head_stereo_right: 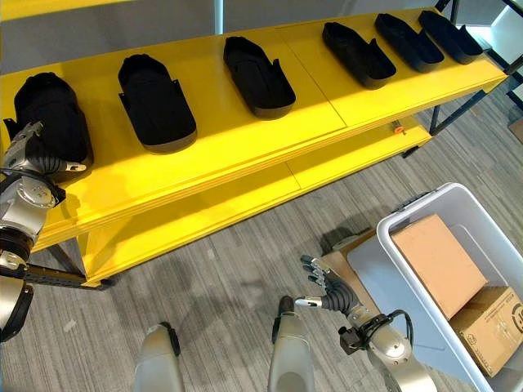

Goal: Move parts from the plastic box to the shelf.

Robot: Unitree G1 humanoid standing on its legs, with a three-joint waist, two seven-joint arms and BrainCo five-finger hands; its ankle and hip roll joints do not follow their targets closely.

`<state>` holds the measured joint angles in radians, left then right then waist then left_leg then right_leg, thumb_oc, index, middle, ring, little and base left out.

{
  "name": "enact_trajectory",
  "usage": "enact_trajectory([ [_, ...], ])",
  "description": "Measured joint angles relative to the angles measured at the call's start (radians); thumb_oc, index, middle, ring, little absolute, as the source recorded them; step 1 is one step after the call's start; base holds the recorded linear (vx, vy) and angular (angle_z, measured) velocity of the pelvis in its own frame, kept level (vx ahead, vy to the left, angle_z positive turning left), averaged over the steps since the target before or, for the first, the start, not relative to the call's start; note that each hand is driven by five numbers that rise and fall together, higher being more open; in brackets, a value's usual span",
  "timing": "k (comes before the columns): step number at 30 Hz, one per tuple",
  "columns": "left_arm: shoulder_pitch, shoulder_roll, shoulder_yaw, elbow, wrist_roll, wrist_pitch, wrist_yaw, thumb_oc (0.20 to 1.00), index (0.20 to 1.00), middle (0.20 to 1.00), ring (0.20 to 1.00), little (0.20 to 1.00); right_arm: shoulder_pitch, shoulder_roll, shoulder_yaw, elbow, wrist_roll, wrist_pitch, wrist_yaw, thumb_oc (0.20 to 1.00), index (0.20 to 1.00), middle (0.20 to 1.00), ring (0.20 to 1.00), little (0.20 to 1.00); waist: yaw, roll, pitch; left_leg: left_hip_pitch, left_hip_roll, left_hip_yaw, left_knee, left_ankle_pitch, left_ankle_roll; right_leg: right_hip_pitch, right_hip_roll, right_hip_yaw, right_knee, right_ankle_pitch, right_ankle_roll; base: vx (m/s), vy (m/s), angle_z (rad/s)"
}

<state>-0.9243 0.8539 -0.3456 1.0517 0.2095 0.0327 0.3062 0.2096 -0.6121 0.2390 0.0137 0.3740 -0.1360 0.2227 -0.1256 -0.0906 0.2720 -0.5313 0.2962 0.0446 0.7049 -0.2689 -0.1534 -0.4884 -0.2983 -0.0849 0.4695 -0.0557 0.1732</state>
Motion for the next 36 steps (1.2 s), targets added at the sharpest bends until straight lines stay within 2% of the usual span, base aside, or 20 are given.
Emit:
enact_trajectory([
  [2, 0.0, 0.001, -0.001, -0.006, 0.0, 0.0, 0.0, 1.0, 1.0, 1.0, 1.0, 1.0, 0.002, -0.019, 0.0, 0.0, 0.0, 0.0, 0.001, 1.0, 1.0, 1.0, 1.0, 1.0, 0.003, 0.0, 0.0, 0.0, 0.0, 0.0, 0.0, 0.0, 0.0, 0.0, 0.0, 0.0, 0.004, 0.0, 0.0, 0.0, 0.0, 0.0],
  [8, 0.009, 0.039, 0.004, -0.186, 0.017, -0.015, 0.008, 1.0, 1.0, 1.0, 1.0, 1.0, -0.006, -0.031, 0.0, 0.0, 0.0, -0.001, 0.004, 1.0, 1.0, 1.0, 1.0, 1.0, 0.013, 0.003, 0.002, 0.024, 0.0, -0.003, -0.01, 0.004, -0.004, 0.012, -0.002, 0.0, 0.019, -0.015, 0.002, 0.0, -0.001, 0.01],
  [9, 0.027, 0.043, 0.038, -0.279, 0.016, -0.037, 0.019, 1.0, 1.0, 1.0, 1.0, 1.0, -0.011, -0.032, 0.0, 0.001, -0.001, -0.001, 0.003, 1.0, 1.0, 1.0, 1.0, 1.0, 0.013, 0.003, 0.002, 0.025, -0.002, -0.005, -0.016, 0.006, -0.007, 0.012, -0.002, -0.001, 0.018, -0.016, 0.001, 0.0, 0.0, 0.0],
  [11, 0.037, 0.045, 0.052, -0.301, 0.015, -0.054, 0.027, 1.0, 1.0, 1.0, 1.0, 1.0, -0.011, -0.032, 0.0, 0.001, -0.001, -0.001, 0.003, 1.0, 1.0, 1.0, 1.0, 1.0, 0.014, 0.004, 0.003, 0.027, -0.001, -0.007, -0.019, 0.008, -0.009, 0.013, -0.001, -0.004, 0.022, -0.018, 0.001, 0.01, -0.009, 0.02],
  [13, 0.109, 0.042, 0.117, -0.42, -0.002, -0.054, 0.028, 1.0, 1.0, 1.0, 1.0, 1.0, -0.009, -0.031, -0.002, 0.002, -0.003, -0.001, 0.0, 1.0, 1.0, 1.0, 1.0, 1.0, 0.009, 0.003, 0.005, 0.034, -0.001, -0.006, -0.028, 0.013, -0.01, 0.016, -0.001, -0.005, 0.026, -0.019, 0.0, 0.0, -0.006, 0.02],
  [16, 0.233, 0.038, 0.207, -0.548, -0.004, -0.074, 0.029, 1.0, 1.0, 1.0, 1.0, 1.0, -0.015, -0.024, -0.006, 0.005, -0.004, -0.002, -0.006, 1.0, 1.0, 1.0, 1.0, 1.0, 0.024, 0.007, 0.009, 0.074, -0.001, -0.007, -0.053, 0.017, -0.014, 0.046, -0.002, -0.013, 0.029, -0.035, 0.0, 0.01, -0.02, 0.04],
  [19, 0.309, 0.032, 0.283, -0.623, -0.024, -0.084, 0.03, 1.0, 1.0, 1.0, 1.0, 1.0, -0.02, -0.019, -0.01, 0.005, -0.005, -0.001, -0.01, 1.0, 1.0, 1.0, 1.0, 1.0, 0.037, 0.009, 0.012, 0.087, 0.0, -0.011, -0.072, 0.025, -0.02, 0.053, -0.001, -0.02, 0.034, -0.047, -0.002, 0.01, -0.021, 0.06],
  [24, 0.39, 0.015, 0.337, -0.697, -0.045, -0.094, 0.023, 1.0, 1.0, 1.0, 1.0, 1.0, -0.029, -0.015, -0.033, 0.006, -0.006, 0.0, -0.013, 1.0, 1.0, 1.0, 1.0, 1.0, 0.041, 0.023, 0.024, 0.1, 0.001, -0.025, -0.08, 0.027, -0.023, 0.082, -0.001, -0.037, 0.032, -0.05, -0.004, 0.03, -0.032, 0.06],
  [26, 0.539, -0.035, 0.414, -0.818, -0.065, -0.114, 0.018, 1.0, 1.0, 1.0, 1.0, 1.0, -0.039, -0.009, -0.033, 0.009, -0.006, 0.001, -0.014, 1.0, 1.0, 1.0, 1.0, 1.0, 0.042, 0.029, 0.031, 0.142, 0.0, -0.018, -0.107, 0.032, -0.026, 0.117, 0.0, -0.039, 0.015, -0.05, -0.004, 0.06, -0.044, -0.01],
  [29, 0.733, -0.124, 0.429, -0.909, -0.111, -0.138, -0.025, 1.0, 1.0, 1.0, 1.0, 1.0, -0.063, 0.007, -0.034, 0.009, -0.007, 0.002, -0.025, 1.0, 1.0, 1.0, 1.0, 1.0, 0.083, 0.055, 0.042, 0.226, 0.001, -0.003, -0.171, 0.042, -0.023, 0.179, 0.002, -0.046, -0.004, -0.066, -0.001, 0.12, -0.057, 0.0],
  [30, 0.781, -0.166, 0.448, -0.939, -0.155, -0.152, -0.041, 1.0, 1.0, 1.0, 1.0, 1.0, -0.068, 0.028, -0.035, 0.018, -0.007, 0.004, -0.033, 1.0, 1.0, 1.0, 1.0, 1.0, 0.073, 0.056, 0.046, 0.258, 0.0, 0.001, -0.198, 0.054, -0.03, 0.201, 0.001, -0.049, -0.015, -0.066, -0.006, 0.08, -0.065, 0.09],
  [32, 0.898, -0.221, 0.442, -1.02, -0.209, -0.178, -0.075, 1.0, 1.0, 1.0, 1.0, 1.0, -0.104, 0.04, -0.037, 0.014, -0.021, 0.004, -0.039, 1.0, 1.0, 1.0, 1.0, 1.0, 0.101, 0.074, 0.045, 0.34, 0.004, -0.003, -0.282, 0.082, -0.04, 0.273, 0.012, -0.074, -0.053, -0.068, -0.007, 0.14, -0.098, 0.12],
  [34, 0.983, -0.236, 0.437, -1.089, -0.241, -0.203, -0.109, 1.0, 1.0, 1.0, 1.0, 1.0, -0.12, 0.043, -0.037, 0.005, -0.034, 0.003, -0.04, 1.0, 1.0, 1.0, 1.0, 1.0, 0.112, 0.085, 0.038, 0.389, 0.01, 0.002, -0.332, 0.098, -0.045, 0.314, 0.017, -0.088, -0.077, -0.068, -0.008, 0.11, -0.102, 0.08],
  [35, 1.018, -0.25, 0.441, -1.124, -0.262, -0.211, -0.119, 1.0, 1.0, 1.0, 1.0, 1.0, -0.12, 0.044, -0.038, 0.001, -0.044, 0.003, -0.041, 1.0, 1.0, 1.0, 1.0, 1.0, 0.103, 0.087, 0.033, 0.421, 0.013, 0.006, -0.366, 0.113, -0.051, 0.341, 0.02, -0.095, -0.097, -0.063, -0.009, 0.05, -0.079, 0.06],
  [36, 1.065, -0.262, 0.431, -1.143, -0.281, -0.223, -0.14, 1.0, 1.0, 1.0, 1.0, 1.0, -0.114, 0.043, -0.047, -0.004, -0.044, -0.002, -0.044, 1.0, 1.0, 1.0, 1.0, 1.0, 0.117, 0.102, 0.018, 0.446, 0.012, 0.009, -0.396, 0.127, -0.052, 0.365, 0.025, -0.102, -0.116, -0.057, -0.005, 0.08, -0.119, 0.06],
])
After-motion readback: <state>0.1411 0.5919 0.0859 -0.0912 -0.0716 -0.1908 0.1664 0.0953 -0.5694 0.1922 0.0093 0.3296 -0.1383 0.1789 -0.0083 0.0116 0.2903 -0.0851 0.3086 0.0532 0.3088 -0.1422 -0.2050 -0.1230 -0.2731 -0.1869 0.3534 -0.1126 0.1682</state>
